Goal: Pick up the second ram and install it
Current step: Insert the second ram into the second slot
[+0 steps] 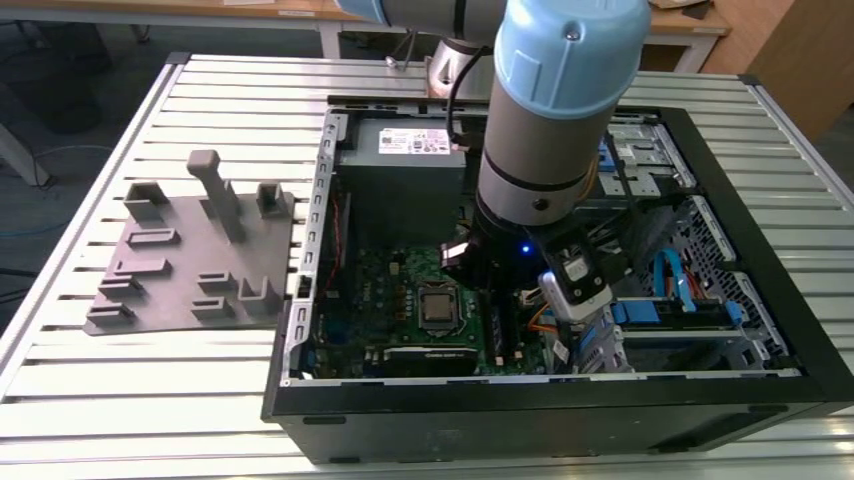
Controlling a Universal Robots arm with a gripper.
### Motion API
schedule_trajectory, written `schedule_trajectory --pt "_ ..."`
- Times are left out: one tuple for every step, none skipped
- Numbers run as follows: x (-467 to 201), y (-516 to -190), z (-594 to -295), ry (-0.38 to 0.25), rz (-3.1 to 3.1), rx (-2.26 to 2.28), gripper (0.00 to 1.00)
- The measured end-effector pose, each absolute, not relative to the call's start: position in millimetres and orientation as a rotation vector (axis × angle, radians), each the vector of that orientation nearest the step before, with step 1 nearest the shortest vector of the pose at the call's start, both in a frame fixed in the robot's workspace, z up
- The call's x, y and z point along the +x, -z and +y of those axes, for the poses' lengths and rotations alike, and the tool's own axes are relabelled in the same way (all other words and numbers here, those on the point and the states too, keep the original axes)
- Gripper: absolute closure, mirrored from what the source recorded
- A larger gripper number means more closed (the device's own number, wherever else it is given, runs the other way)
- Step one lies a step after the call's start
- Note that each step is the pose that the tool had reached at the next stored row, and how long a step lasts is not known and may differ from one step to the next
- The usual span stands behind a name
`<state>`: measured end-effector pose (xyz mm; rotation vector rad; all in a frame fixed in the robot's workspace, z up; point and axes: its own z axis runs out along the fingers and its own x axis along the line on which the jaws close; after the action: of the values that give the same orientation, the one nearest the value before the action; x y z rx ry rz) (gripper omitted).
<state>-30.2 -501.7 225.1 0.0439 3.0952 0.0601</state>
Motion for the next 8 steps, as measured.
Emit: schedule_trajectory --pt "-30.2 -225.0 -501.6 -0.06 3.095 0.04 0.89" --pt "-30.2 -224.9 -501.5 -0.06 3.095 0.037 0.89" --pt "-30.2 -224.7 -501.3 -0.06 3.095 0.036 0.89" --pt "-30.2 -224.6 -501.2 -0.06 3.096 0.035 0.89" --pt "-30.2 -224.3 -500.9 -0.059 3.096 0.035 0.89" --pt "-30.2 -224.0 -500.4 -0.058 3.096 0.036 0.89" --pt "-30.2 -223.8 -499.9 -0.058 3.096 0.036 0.89" --pt "-30.2 -223.6 -499.4 -0.057 3.096 0.036 0.89"
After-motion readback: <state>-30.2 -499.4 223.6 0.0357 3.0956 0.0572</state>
